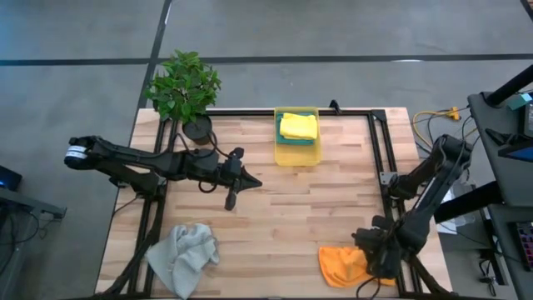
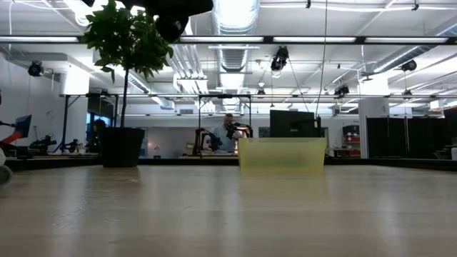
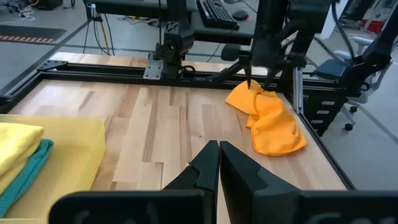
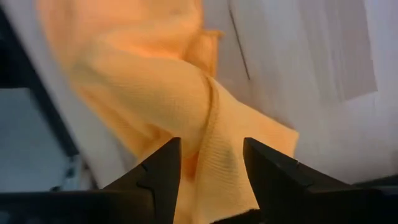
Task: Fold microfiber towels
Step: Fold the orange microfiber towel
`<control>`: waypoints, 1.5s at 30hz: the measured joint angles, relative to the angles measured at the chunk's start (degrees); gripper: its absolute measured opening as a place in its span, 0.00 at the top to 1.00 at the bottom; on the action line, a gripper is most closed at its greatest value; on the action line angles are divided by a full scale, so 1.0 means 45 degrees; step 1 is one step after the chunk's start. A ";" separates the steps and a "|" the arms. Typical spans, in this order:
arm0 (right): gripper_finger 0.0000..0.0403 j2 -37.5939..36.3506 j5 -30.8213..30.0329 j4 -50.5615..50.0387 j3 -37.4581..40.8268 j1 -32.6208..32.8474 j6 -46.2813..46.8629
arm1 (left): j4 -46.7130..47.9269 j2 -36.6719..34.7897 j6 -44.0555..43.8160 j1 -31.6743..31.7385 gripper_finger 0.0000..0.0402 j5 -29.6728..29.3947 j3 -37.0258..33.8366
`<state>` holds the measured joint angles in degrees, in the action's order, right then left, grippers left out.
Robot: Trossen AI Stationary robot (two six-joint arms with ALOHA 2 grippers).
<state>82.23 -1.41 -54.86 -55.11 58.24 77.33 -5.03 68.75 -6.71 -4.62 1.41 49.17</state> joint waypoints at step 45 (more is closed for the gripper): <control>0.98 -0.2213 -0.6051 -0.0215 -0.4445 -0.9675 -0.7144 | -0.0127 0.4908 0.0233 0.0287 0.54 -0.1232 0.5145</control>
<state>72.27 -28.64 -55.83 -75.11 14.70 45.18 -5.60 90.83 -5.66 -3.33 -4.14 72.32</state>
